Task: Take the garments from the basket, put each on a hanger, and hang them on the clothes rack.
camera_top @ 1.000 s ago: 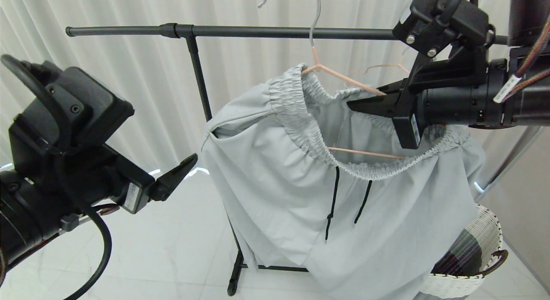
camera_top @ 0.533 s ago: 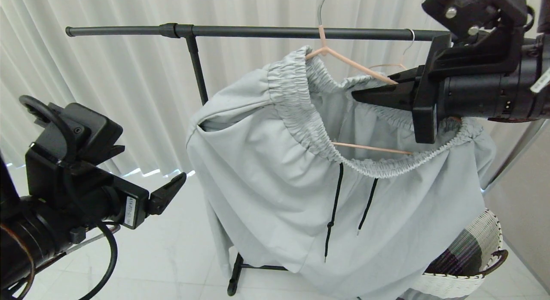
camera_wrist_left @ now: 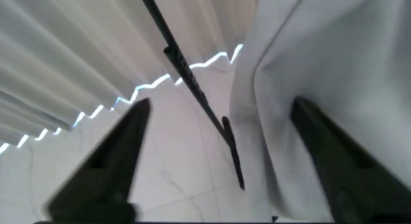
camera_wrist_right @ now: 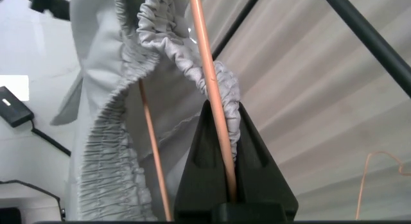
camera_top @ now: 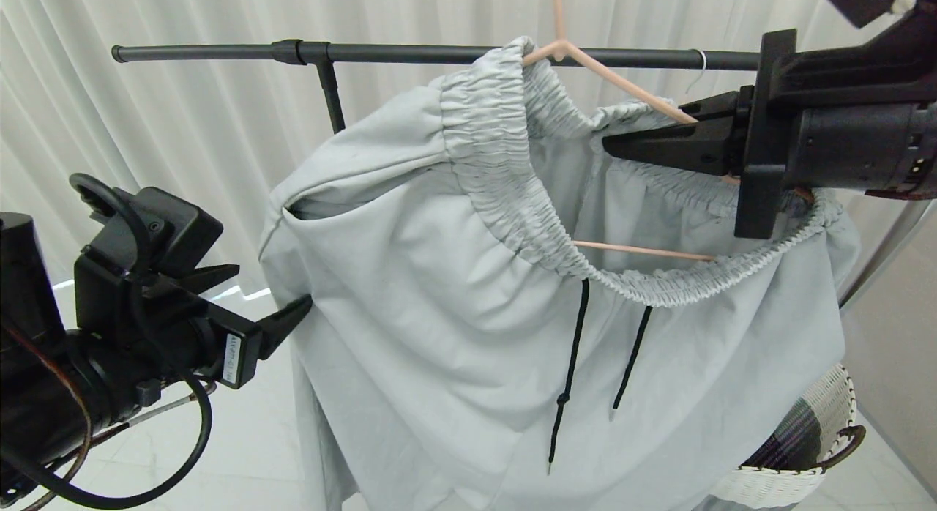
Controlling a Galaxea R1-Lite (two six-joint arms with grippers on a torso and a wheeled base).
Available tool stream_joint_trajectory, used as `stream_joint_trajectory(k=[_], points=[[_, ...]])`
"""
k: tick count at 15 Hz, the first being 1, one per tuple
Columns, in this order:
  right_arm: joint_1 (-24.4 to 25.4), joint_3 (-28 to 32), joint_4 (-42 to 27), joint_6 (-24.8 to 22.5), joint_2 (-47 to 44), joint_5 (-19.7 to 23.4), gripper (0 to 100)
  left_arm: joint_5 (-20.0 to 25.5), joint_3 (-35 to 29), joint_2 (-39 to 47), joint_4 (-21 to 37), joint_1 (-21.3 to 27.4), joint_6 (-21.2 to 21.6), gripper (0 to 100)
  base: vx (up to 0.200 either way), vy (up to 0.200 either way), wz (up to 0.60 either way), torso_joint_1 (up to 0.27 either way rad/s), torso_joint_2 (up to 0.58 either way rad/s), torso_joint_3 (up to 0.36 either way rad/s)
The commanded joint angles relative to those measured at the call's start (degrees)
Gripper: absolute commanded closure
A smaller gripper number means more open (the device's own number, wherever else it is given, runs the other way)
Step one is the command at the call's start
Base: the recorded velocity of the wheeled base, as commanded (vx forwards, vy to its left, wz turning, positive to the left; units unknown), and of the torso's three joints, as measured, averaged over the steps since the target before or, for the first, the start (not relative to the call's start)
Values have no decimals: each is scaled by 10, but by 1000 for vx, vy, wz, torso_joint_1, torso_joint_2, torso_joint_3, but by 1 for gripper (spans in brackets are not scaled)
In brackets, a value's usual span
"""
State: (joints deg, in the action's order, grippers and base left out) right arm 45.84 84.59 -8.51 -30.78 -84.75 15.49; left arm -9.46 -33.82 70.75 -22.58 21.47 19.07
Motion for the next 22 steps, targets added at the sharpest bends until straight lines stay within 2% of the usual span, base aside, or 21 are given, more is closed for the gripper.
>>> stream_joint_trajectory(k=[1,5,8,13,14,18,20,22], points=[[3,-1,0,-1,5,-1,100,0,2,1,-1,-5,0,100,0,0,0,0,0,0],[-3,-1,-4,0,13,-5,100,-1,13,0,-2,-71,6,100,0,0,0,0,0,0],[-15,1,-5,0,13,-5,100,-5,29,-2,-3,-101,8,100,0,0,0,0,0,0],[-16,1,-4,0,13,-5,100,-8,38,-5,-3,-103,9,100,0,0,0,0,0,0],[-16,1,-4,0,13,-5,100,-8,39,-9,-3,-103,8,0,0,0,0,0,0,0],[-17,1,-3,1,10,-6,100,-5,63,-52,-4,-98,8,0,0,0,0,0,0,0],[-25,0,-6,1,11,-25,100,-5,76,-72,-3,-97,8,0,0,0,0,0,0,0],[-29,0,-31,27,8,-103,100,-5,74,-91,-4,-89,10,0,0,0,0,0,0,0]])
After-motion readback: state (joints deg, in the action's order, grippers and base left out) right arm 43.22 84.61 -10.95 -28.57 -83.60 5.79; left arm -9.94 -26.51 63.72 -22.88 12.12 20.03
